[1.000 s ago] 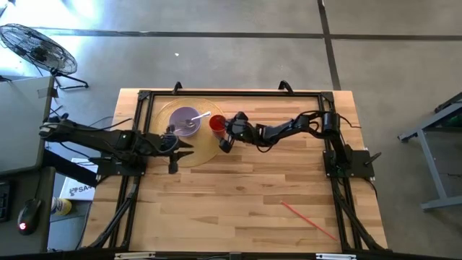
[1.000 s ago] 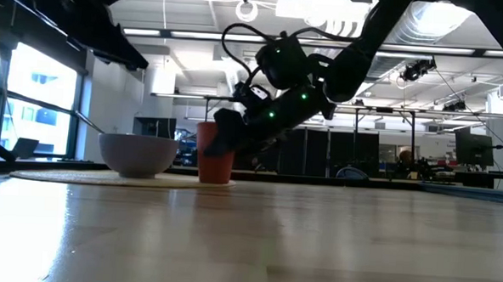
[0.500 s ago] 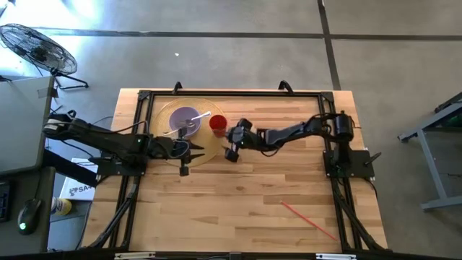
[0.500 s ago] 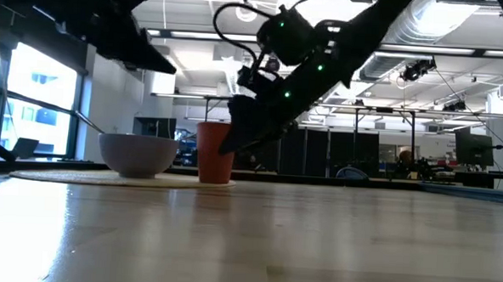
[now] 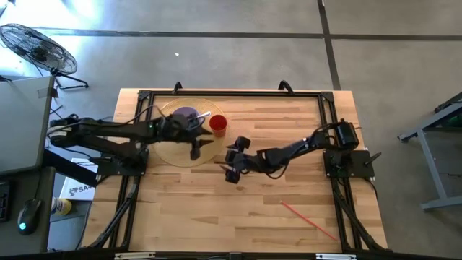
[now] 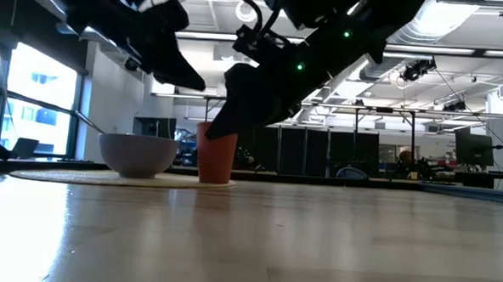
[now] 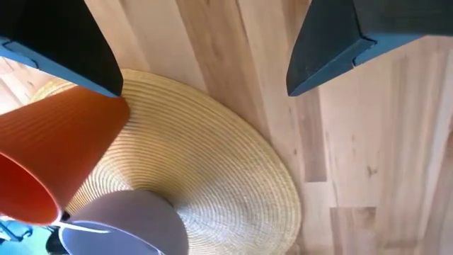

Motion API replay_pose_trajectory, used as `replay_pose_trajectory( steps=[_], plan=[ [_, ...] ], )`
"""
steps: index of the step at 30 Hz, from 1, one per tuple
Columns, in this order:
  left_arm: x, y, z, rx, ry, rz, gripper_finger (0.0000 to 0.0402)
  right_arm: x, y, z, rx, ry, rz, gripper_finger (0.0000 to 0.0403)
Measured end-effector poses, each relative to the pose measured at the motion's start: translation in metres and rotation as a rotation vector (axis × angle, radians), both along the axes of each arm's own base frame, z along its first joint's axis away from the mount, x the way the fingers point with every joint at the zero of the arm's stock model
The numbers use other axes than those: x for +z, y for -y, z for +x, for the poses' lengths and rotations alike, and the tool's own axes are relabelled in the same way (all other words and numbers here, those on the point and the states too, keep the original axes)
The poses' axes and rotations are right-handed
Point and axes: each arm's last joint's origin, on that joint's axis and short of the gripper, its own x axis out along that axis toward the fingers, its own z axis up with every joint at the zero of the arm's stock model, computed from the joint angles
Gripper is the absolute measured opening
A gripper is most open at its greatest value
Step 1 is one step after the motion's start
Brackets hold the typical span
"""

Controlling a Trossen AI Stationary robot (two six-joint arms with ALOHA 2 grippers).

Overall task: Pick & Place Utensil
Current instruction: Put the orange cup on the brown table mat to the top right of the purple bowl

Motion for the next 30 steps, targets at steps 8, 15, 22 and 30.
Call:
replay_pose_trajectory(
  steps=[8,15,22,30],
  plan=[
    [-0.005,-0.027,0.018,0.029,-0.156,0.0,0.03,0.0,0.0,0.0,0.006,-0.009,-0.013,0.0396],
    [0.008,-0.047,0.04,-0.146,-0.315,0.001,0.033,-0.002,-0.004,-0.002,0.043,-0.03,0.032,0.0396],
    [0.025,-0.072,0.065,-0.164,-0.51,0.012,0.0288,-0.005,-0.019,-0.006,0.066,-0.058,0.047,0.0396],
    [0.014,-0.077,0.08,-0.252,-0.632,0.045,0.0242,-0.015,-0.031,-0.02,0.042,-0.204,0.009,0.0397]
  ],
)
